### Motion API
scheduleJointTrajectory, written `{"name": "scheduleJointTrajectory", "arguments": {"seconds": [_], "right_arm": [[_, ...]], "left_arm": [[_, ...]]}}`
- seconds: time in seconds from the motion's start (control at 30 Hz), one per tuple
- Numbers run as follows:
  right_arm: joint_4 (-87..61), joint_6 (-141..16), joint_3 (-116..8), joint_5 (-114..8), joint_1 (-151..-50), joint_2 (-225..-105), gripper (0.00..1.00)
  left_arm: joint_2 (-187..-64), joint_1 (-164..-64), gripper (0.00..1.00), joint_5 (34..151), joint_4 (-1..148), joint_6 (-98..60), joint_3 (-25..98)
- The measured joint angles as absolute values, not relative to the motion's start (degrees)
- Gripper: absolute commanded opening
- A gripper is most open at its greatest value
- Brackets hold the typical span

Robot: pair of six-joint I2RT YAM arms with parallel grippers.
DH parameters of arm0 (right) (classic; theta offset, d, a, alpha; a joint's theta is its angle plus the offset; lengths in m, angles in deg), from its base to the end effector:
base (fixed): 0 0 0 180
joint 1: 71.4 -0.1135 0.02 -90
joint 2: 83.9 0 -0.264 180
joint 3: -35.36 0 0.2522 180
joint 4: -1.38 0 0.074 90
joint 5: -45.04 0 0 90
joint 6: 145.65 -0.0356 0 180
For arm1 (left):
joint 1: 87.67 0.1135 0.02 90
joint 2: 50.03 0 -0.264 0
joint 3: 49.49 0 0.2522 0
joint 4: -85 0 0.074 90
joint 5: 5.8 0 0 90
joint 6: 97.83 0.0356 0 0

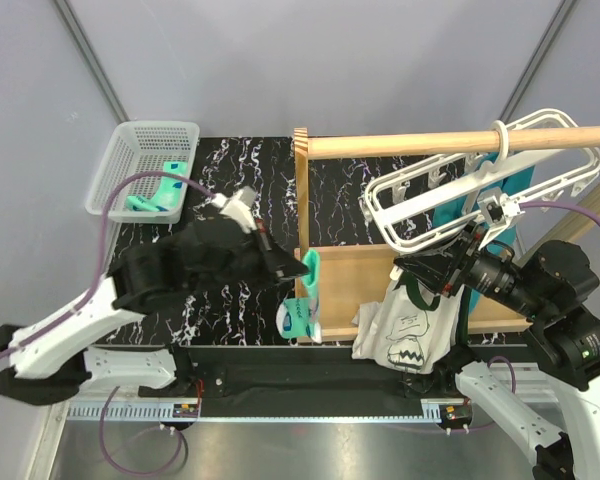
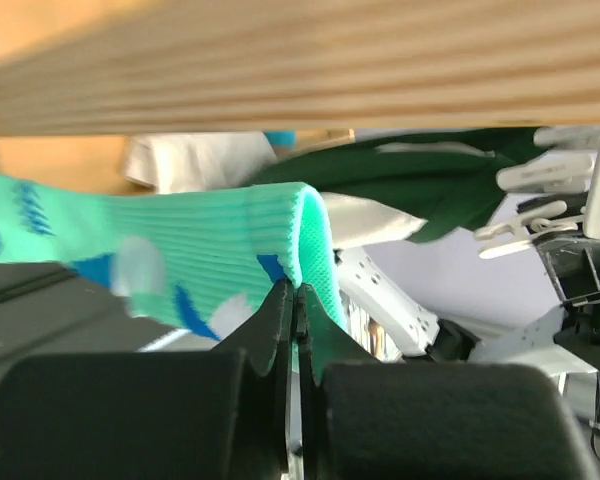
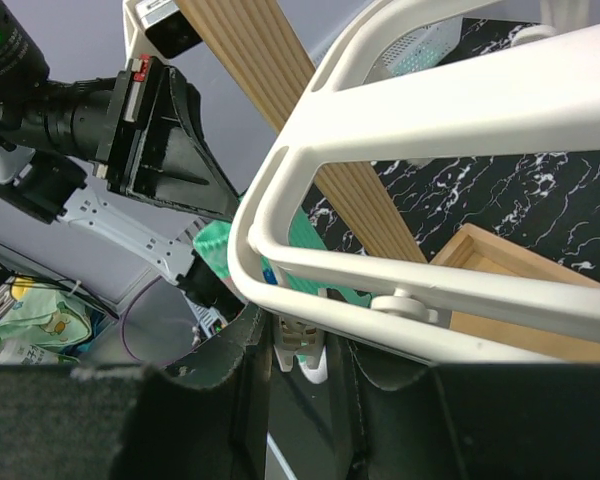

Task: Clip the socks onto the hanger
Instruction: Clamp the sock onto the hanger.

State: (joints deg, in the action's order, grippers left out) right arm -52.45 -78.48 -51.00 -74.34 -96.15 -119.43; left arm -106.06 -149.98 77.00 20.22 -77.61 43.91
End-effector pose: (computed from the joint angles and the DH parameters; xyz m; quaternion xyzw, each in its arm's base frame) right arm 0.0556 0.0449 0.4569 -0.1863 0.6986 0.4369 0.5351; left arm 0.0829 -0.1484 0.4352 -0.0881 0.8489 -0.4520 0.2595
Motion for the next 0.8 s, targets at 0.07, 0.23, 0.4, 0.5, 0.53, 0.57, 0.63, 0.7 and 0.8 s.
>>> {"name": "scheduleJointTrajectory", "arguments": {"seconds": [0.07,0.23,0.4,0.5,0.53,0.57,0.63,0.7,0.8], "right_arm": [[-52.5,-78.5,-51.1,-74.4,-96.2,-119.4,0.0],[-52.5,-78.5,-51.2,-74.4,-96.2,-119.6,0.0],[-52.6,-78.5,-51.9,-73.9,-96.2,-120.1,0.0],[-52.8,-78.7,-52.5,-73.1,-96.2,-120.4,0.0],[-53.0,-78.7,-52.7,-72.9,-96.2,-120.5,0.0],[-53.0,-78.8,-52.8,-72.7,-96.2,-120.5,0.0],[-53.3,-79.0,-53.2,-72.0,-96.2,-120.5,0.0],[-54.1,-79.1,-53.6,-71.5,-96.2,-120.5,0.0],[-54.5,-79.1,-53.8,-70.9,-96.2,-120.5,0.0]], "left_arm": [[-112.0,-154.3,0.0,74.3,19.9,-79.5,48.5],[-120.1,-160.7,0.0,69.7,18.9,-83.3,57.0],[-126.7,-165.1,0.0,63.5,15.7,-87.9,65.6],[-128.1,-168.0,0.0,58.3,13.9,-90.6,67.1],[-128.8,-168.9,0.0,56.7,13.1,-91.4,68.1],[-129.7,-169.6,0.0,55.5,11.9,-91.9,69.5],[-132.3,-170.9,0.0,54.3,9.9,-92.4,73.3],[-135.2,-172.2,0.0,53.1,8.6,-93.1,76.6],[-138.8,-173.8,0.0,51.1,6.6,-94.1,79.4]]}}
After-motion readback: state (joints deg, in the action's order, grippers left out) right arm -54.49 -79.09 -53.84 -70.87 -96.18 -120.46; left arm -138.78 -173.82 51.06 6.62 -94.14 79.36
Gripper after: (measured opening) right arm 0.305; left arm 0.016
